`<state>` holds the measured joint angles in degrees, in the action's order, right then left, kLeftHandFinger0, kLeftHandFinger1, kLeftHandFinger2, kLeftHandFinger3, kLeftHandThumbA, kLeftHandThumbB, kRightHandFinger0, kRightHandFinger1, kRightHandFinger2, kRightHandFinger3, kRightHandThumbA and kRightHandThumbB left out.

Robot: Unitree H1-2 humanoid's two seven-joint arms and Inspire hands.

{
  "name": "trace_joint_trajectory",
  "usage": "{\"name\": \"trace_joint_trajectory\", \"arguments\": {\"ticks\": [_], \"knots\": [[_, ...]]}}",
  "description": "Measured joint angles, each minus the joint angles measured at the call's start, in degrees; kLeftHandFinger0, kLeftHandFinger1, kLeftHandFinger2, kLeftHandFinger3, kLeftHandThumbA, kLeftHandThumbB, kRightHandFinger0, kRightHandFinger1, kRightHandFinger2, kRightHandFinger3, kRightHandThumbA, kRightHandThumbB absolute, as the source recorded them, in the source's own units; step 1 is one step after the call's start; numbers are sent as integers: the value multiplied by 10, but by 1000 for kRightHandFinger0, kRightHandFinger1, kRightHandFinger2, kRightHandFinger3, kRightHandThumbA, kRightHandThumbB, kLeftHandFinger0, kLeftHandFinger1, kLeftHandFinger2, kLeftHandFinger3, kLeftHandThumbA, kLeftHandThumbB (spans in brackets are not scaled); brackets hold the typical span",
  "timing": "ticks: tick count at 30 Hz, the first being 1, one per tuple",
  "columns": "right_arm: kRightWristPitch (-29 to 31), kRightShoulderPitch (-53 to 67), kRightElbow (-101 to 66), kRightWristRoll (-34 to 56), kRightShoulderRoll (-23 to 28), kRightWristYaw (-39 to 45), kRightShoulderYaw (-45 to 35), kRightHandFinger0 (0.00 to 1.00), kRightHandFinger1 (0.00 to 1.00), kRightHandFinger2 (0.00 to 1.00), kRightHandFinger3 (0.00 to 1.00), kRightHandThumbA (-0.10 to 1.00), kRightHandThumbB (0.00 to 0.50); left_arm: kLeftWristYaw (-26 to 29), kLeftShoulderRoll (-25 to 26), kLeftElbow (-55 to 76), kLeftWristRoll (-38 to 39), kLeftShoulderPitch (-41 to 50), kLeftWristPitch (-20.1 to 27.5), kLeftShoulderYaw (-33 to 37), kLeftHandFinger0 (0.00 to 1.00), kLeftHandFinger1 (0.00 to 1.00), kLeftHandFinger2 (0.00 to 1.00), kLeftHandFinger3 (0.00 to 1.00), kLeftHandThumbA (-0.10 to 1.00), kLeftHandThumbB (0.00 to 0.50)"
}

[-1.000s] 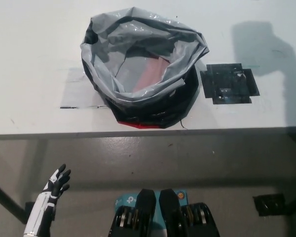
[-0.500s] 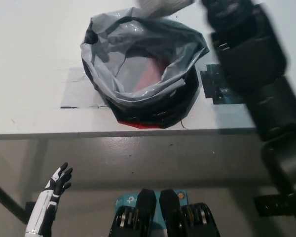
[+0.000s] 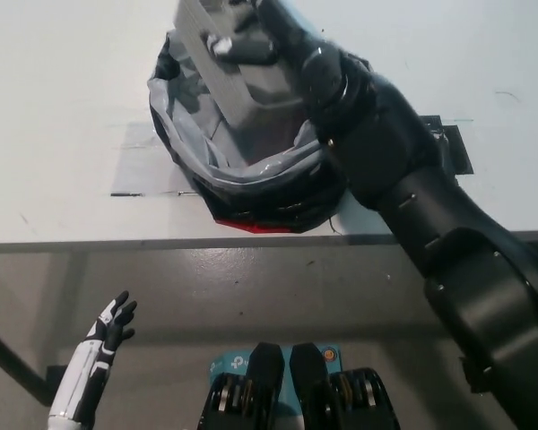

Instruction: Use the right hand to pick up a small rectangular container and put it into a plastic bag and lift the bag

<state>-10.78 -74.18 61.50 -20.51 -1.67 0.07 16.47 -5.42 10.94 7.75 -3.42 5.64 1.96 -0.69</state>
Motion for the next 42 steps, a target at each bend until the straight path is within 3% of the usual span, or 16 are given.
{"name": "trace_joint_trajectory", "arguments": {"ticks": [3, 6, 9, 10, 11, 12, 13, 14, 15, 17, 20, 23, 32, 39, 42], "knots": [[27, 8, 28, -4, 2, -13, 6, 0, 386, 856, 938, -100, 180, 0, 0, 1, -2, -4, -1, 0, 971, 1000, 1000, 1000, 1000, 150], [46, 15, 42, -9, 6, -23, 12, 0, 394, 841, 976, -100, 174, -1, 1, 2, -4, -4, -1, 1, 972, 1000, 1000, 1000, 1000, 129], [69, 26, 48, -12, 11, -31, 18, 33, 507, 898, 1000, -100, 163, -4, 2, 2, -6, -4, -1, 1, 960, 1000, 1000, 1000, 1000, 138], [77, 30, 49, -13, 12, -33, 20, 112, 587, 983, 1000, -100, 179, -4, 2, 2, -6, -5, -1, 1, 957, 1000, 1000, 1000, 1000, 134], [84, 36, 50, -14, 15, -35, 22, 263, 724, 1000, 1000, -58, 222, -4, 2, 2, -6, -5, -1, 1, 957, 1000, 1000, 1000, 1000, 133], [90, 41, 51, -15, 17, -35, 26, 318, 677, 983, 1000, -22, 223, -4, 2, 2, -7, -5, -1, 1, 956, 1000, 1000, 1000, 1000, 133], [96, 45, 54, -18, 19, -34, 32, 717, 956, 1000, 1000, 98, 288, -4, 2, 2, -7, -5, -1, 1, 958, 1000, 1000, 1000, 1000, 139], [98, 46, 55, -19, 20, -33, 34, 844, 1000, 1000, 1000, 131, 280, -4, 2, 2, -7, -5, -1, 1, 958, 1000, 1000, 1000, 1000, 139], [104, 48, 58, -21, 22, -28, 39, 981, 1000, 1000, 1000, 191, 327, -4, 2, 2, -7, -6, -1, 1, 960, 1000, 1000, 1000, 1000, 146], [114, 49, 61, -22, 27, -13, 46, 1000, 1000, 1000, 1000, 308, 345, -5, 2, 2, -7, -7, -1, 1, 961, 1000, 1000, 1000, 1000, 146], [126, 49, 61, -24, 34, 7, 55, 1000, 1000, 1000, 1000, 363, 365, -5, 3, 2, -7, -10, -1, 1, 952, 1000, 1000, 1000, 1000, 144], [136, 49, 59, -25, 43, 27, 65, 1000, 1000, 1000, 1000, 516, 386, -5, 5, 2, -7, -14, -2, 1, 938, 1000, 1000, 1000, 1000, 148], [157, 49, 47, -41, 62, 49, 92, 1000, 1000, 1000, 1000, 624, 478, -5, 10, 3, -9, -27, -7, 3, 956, 1000, 1000, 1000, 1000, 141], [182, 48, 41, -50, 74, 50, 96, 1000, 1000, 1000, 1000, 651, 460, -5, 11, 3, -10, -32, -9, 6, 928, 1000, 1000, 1000, 1000, 111], [194, 47, 26, -50, 82, 49, 95, 1000, 1000, 1000, 1000, 766, 455, -5, 12, 3, -10, -37, -9, 7, 918, 1000, 1000, 1000, 1000, 111]]}}
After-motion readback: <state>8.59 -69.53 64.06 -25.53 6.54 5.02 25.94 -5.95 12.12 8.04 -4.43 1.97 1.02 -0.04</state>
